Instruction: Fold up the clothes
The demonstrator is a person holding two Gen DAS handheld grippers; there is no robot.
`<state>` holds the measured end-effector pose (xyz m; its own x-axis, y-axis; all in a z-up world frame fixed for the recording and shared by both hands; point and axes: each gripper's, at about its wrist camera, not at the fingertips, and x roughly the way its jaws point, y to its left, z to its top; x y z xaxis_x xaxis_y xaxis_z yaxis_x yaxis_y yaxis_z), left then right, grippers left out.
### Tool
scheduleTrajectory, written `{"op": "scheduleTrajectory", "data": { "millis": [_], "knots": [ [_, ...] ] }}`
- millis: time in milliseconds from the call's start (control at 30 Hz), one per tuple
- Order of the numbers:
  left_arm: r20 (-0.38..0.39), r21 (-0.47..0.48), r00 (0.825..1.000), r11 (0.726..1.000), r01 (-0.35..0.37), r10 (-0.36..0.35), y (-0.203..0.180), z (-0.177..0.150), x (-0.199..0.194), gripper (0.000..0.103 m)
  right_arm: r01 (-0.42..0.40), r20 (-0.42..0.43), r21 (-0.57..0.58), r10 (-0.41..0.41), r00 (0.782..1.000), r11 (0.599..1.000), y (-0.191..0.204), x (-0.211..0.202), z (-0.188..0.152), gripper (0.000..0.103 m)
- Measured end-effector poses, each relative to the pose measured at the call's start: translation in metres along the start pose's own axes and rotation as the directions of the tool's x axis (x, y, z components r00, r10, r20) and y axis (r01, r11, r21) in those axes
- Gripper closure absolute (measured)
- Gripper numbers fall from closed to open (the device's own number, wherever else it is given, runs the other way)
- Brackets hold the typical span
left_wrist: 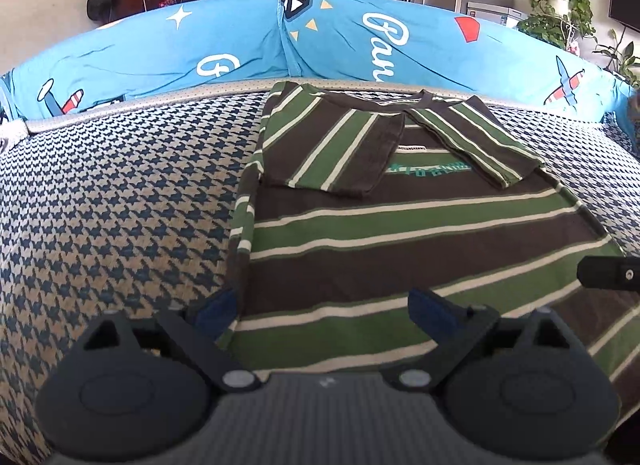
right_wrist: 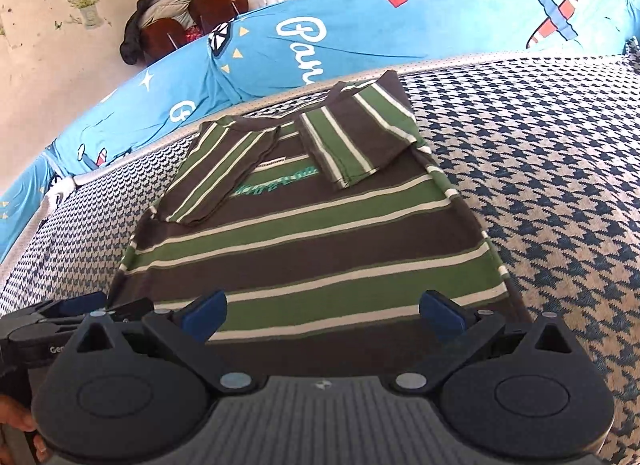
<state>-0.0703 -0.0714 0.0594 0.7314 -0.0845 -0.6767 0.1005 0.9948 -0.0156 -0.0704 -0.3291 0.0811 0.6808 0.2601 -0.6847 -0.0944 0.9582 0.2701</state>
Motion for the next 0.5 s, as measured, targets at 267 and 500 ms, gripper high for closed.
{"op": "scheduleTrajectory", "data": {
  "millis": [267,500],
  "knots": [
    [0.032,-0.002,0.999,1.000,-0.004,0.004,0.007,-0.007,-0.014,0.007,0.088,-0.007,0.016,-0.088,0.996,0.996,-0.003,0.001,-0.014,0.000],
    [0.000,0.021,0.999,0.999,0.038,-0.038,0.003,-0.020,-0.017,0.006,0.157,0.004,0.017,-0.157,0.988,0.987,-0.006,-0.010,-0.026,0.000]
  ]
}}
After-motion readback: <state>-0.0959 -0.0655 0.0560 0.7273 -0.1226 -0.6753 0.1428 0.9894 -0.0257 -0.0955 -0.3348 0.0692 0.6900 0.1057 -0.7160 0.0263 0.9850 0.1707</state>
